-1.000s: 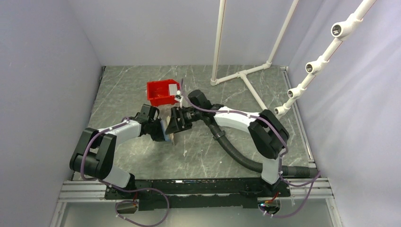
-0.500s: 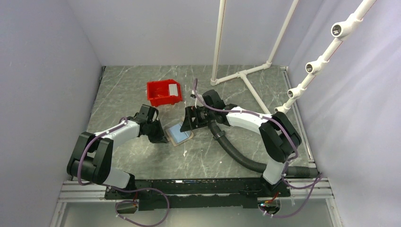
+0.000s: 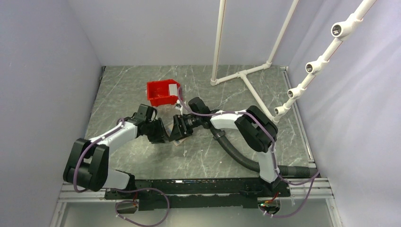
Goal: Put the credit cards into the card holder
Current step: Close the card holder at the center of the board.
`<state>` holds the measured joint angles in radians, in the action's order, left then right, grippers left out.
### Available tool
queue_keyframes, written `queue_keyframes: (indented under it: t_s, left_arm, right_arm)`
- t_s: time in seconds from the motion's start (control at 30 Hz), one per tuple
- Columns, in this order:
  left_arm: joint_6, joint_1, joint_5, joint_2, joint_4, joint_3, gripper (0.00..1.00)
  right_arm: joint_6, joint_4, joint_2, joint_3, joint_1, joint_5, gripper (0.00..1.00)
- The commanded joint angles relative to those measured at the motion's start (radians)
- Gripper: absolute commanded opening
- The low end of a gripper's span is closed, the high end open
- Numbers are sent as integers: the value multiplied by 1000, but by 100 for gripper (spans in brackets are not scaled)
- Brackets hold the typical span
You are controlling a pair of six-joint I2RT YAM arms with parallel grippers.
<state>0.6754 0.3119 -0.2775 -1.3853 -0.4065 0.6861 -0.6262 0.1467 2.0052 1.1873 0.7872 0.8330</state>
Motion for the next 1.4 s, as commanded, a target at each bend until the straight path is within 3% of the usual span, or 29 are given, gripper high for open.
queue_keyframes:
  t_s: [0.0,0.13,0.27,0.43,0.63,0.7,0.83,1.03,1.1,1.2,1.37]
  left_arm:
    - [21,-13,20,109,-75,-11,46]
    - [32,-45,11,192,-109,-27,53]
    - [31,-64,-30,213,-100,-21,51]
    - [52,-66,-100,176,-59,10,51]
    - [58,-66,-120,140,-70,49,51]
    - [63,-66,-126,123,-74,50,49]
    - [87,-66,-126,100,-56,48,49]
    - [74,-62,-46,67,-102,91,30]
    - [68,-61,-40,59,-102,97,31]
    - [65,-52,-48,43,-82,103,39]
    - [66,-30,-33,-9,-71,124,37]
  right_arm:
    - [-53,62,16,25,-38,67,67]
    - [-39,29,-65,7,-73,118,62]
    - [98,-157,-148,51,-104,63,64]
    - [125,-195,-90,88,-158,7,59]
    - [65,-75,22,96,-116,24,26]
    - [52,-67,46,100,-91,18,20]
    - [74,-92,75,93,-48,-56,14]
    - [59,-60,83,52,-41,-121,8]
    - [59,-61,87,51,-40,-127,7]
    - [57,-55,82,44,-40,-141,6]
    - [67,-74,90,64,-40,-140,6]
